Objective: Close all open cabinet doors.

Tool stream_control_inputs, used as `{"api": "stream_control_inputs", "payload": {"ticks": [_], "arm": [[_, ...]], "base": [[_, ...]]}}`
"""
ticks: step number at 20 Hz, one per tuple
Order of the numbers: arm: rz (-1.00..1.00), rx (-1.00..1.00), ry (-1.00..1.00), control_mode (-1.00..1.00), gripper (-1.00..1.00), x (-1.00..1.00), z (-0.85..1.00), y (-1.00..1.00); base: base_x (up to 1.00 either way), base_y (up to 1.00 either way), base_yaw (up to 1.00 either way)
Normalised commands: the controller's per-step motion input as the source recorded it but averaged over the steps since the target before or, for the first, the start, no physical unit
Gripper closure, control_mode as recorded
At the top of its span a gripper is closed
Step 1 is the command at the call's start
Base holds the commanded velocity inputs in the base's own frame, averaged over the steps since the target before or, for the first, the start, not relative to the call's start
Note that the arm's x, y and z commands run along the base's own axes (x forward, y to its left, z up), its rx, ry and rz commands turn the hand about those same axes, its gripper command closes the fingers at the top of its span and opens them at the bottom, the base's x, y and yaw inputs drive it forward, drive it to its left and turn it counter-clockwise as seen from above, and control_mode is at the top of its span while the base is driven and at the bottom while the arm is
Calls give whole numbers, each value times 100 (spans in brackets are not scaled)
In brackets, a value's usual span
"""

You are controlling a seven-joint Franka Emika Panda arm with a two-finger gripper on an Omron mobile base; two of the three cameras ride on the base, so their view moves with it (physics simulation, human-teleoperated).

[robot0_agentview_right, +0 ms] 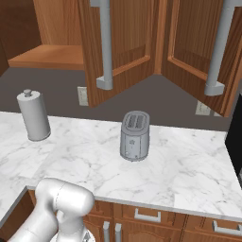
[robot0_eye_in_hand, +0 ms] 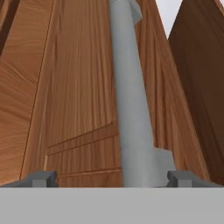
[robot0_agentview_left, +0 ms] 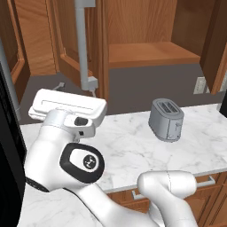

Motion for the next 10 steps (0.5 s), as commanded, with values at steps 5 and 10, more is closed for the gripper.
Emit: {"api": "stream_control_inputs", "payload": {"ticks": [5,10], "arm": [[-6,0,-2,-100,-100,12,-14,0],[-7,0,-1,-100,-100,14,-1,-9]], "base": [[0,0,0],[0,0,0]]}}
